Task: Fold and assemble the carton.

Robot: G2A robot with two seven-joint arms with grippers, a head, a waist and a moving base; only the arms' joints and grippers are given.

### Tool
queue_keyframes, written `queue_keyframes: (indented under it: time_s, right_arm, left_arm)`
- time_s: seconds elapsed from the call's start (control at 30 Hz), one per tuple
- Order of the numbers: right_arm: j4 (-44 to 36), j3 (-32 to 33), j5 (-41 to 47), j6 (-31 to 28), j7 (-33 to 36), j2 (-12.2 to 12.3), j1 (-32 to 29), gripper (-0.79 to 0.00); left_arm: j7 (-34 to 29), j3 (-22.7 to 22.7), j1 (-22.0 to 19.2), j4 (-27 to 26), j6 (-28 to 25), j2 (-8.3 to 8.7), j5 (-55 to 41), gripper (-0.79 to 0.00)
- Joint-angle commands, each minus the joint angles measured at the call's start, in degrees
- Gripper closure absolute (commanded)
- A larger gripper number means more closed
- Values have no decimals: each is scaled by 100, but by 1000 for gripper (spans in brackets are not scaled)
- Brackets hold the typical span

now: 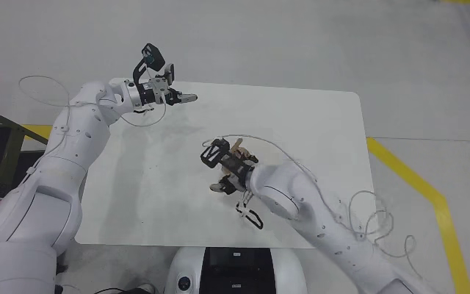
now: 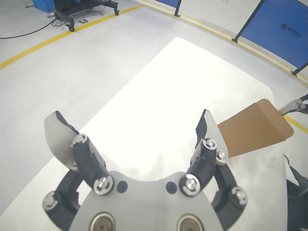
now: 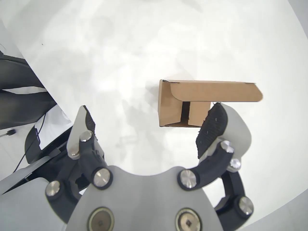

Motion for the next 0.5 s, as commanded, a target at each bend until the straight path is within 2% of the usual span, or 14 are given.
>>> queue_keyframes:
  time_s: [0.0,0.23,0.47]
  right_arm:
    - [-245,246,132,-55,-222,55,-258,-785]
    - [-419,1023,696,-932,-1070,261,-1126,-785]
    - [-557,1727,347,-1557,-1537,462,-1750,-785]
  left_arm:
    - [0,0,0,0,0,0,0,-785]
    - [0,0,0,0,0,0,0,-785]
    - [0,0,0,0,0,0,0,-785]
